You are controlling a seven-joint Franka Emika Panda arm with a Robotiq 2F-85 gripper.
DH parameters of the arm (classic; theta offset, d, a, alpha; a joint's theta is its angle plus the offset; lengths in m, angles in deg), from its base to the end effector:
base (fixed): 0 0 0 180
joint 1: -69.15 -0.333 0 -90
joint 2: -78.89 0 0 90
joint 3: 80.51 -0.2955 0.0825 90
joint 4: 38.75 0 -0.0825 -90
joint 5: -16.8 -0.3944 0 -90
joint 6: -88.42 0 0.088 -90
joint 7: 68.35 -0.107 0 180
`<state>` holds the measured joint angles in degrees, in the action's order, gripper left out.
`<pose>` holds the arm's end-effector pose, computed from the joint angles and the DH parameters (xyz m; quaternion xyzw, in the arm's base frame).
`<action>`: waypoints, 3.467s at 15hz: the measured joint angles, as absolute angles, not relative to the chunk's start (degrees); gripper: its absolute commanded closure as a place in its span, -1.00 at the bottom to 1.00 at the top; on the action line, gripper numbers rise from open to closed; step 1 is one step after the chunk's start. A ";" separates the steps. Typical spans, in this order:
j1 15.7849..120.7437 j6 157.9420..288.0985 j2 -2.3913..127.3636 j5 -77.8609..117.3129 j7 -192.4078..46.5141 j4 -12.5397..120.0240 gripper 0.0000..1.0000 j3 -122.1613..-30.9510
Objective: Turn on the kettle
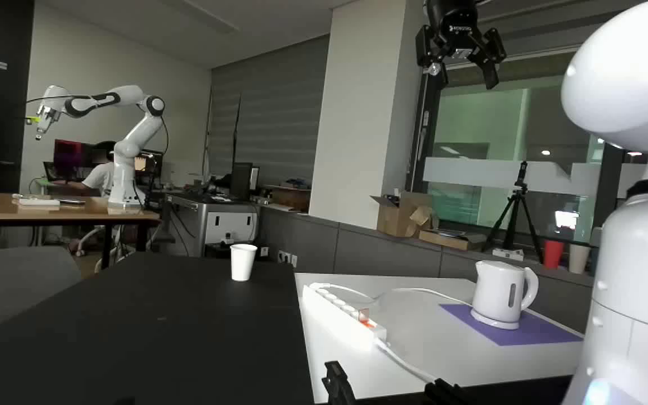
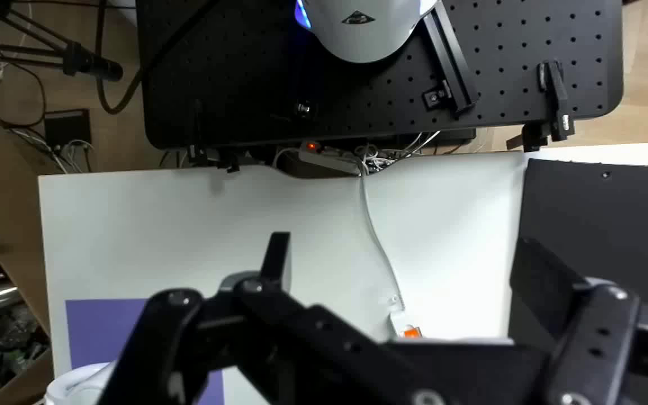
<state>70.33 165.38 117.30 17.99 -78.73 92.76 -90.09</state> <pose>0.3314 0.0566 0.5465 0.9868 -0.0430 -0.1330 0.0818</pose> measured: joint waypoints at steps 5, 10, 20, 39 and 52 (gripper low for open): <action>70.34 165.52 117.35 17.99 -78.73 92.76 -1.00 -90.09; 70.33 165.53 117.35 17.99 -78.73 92.76 -1.00 -90.09; 70.33 165.54 117.35 17.99 -78.73 92.76 -1.00 -90.09; 73.06 181.09 117.15 24.78 -78.78 98.56 -1.00 -83.41; 76.58 188.05 113.05 26.30 -77.69 101.06 -1.00 -79.04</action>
